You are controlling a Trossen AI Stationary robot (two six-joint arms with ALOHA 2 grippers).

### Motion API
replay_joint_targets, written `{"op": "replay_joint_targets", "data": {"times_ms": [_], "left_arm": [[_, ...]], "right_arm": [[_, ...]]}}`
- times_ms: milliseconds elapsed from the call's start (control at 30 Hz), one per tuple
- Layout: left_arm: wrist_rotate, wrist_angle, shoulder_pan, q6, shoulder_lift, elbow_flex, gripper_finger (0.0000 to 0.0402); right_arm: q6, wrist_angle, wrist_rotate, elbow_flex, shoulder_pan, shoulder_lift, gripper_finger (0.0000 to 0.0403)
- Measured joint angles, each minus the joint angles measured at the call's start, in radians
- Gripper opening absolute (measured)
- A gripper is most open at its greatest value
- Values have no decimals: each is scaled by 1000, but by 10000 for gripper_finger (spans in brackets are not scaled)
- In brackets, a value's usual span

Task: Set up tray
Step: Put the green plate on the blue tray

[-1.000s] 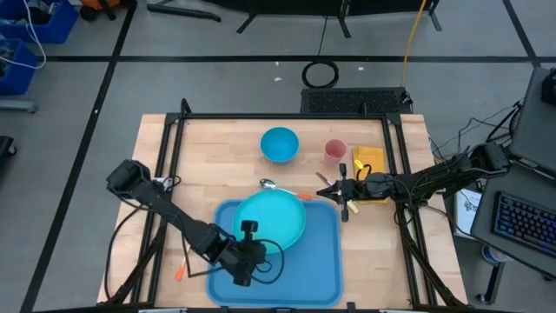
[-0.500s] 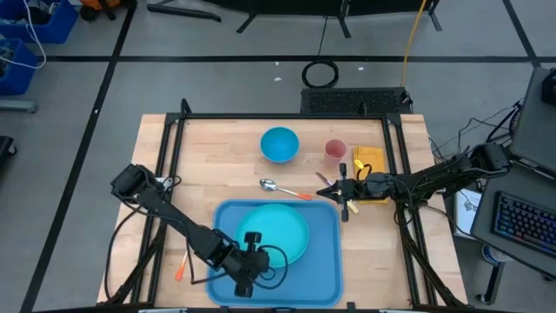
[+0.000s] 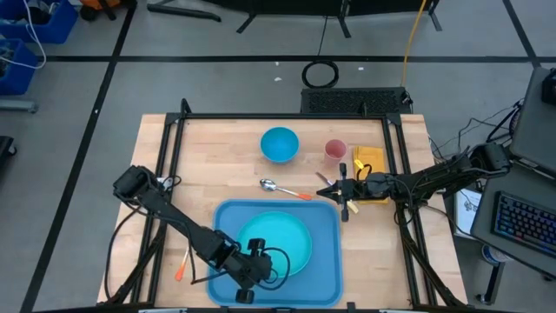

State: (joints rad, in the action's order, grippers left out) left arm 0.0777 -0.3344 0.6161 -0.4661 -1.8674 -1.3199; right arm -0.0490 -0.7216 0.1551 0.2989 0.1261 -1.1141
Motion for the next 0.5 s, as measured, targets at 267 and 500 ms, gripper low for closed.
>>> {"op": "replay_joint_targets", "data": {"times_ms": [267, 500], "left_arm": [[-20, 70, -8, -14, -57, 0, 11], [-50, 74, -1, -36, -58, 0, 8]], "right_arm": [[0, -7, 0, 1, 0, 0, 0], [3, -8, 0, 1, 0, 0, 0]]}}
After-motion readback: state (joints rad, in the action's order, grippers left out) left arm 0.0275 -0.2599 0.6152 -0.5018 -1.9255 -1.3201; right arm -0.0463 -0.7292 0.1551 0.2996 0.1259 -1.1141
